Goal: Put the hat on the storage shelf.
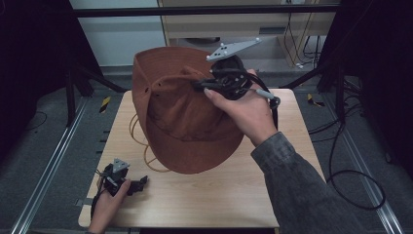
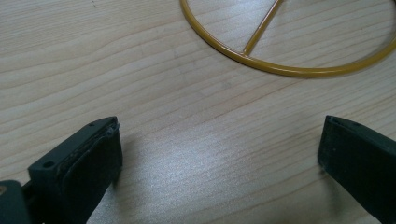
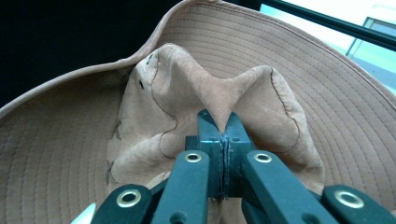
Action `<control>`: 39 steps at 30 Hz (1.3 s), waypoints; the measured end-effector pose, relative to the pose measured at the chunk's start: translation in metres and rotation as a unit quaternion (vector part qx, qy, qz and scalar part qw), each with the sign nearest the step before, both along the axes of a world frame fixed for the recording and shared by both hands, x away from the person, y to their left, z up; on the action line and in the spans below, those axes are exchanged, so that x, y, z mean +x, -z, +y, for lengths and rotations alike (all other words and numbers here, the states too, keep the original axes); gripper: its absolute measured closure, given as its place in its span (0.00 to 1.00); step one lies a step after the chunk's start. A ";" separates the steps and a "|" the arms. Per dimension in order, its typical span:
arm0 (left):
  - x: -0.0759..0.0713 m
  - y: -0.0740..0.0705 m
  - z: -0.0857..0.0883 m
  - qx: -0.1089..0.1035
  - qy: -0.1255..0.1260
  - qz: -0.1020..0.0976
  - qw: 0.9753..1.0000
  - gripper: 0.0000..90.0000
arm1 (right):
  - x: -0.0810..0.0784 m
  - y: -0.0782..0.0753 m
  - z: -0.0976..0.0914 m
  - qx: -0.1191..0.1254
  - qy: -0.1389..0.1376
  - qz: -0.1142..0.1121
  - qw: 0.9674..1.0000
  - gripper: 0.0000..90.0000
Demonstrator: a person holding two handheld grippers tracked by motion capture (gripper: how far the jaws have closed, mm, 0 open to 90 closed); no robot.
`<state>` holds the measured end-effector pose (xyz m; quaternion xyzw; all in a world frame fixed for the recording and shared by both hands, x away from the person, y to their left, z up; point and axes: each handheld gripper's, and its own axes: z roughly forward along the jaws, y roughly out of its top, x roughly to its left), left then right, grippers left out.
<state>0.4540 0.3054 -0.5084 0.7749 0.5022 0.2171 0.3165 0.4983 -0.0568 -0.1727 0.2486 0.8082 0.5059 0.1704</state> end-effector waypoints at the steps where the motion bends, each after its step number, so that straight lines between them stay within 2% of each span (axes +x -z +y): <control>1: 0.000 0.000 0.000 0.000 0.000 0.000 1.000 0.00 | 0.000 0.000 0.003 -0.001 -0.001 -0.002 1.000 0.99; 9: 0.000 0.000 0.000 -0.002 -0.001 -0.001 1.000 0.00 | 0.006 0.001 0.026 0.000 -0.012 0.001 1.000 0.99; 23: 0.000 0.000 0.000 -0.001 0.000 0.000 1.000 0.00 | 0.015 0.007 0.063 -0.014 -0.028 0.008 0.999 0.99; 39: 0.000 0.000 0.000 0.000 0.001 0.001 1.000 0.00 | 0.023 0.017 0.082 -0.018 -0.034 0.013 0.999 0.99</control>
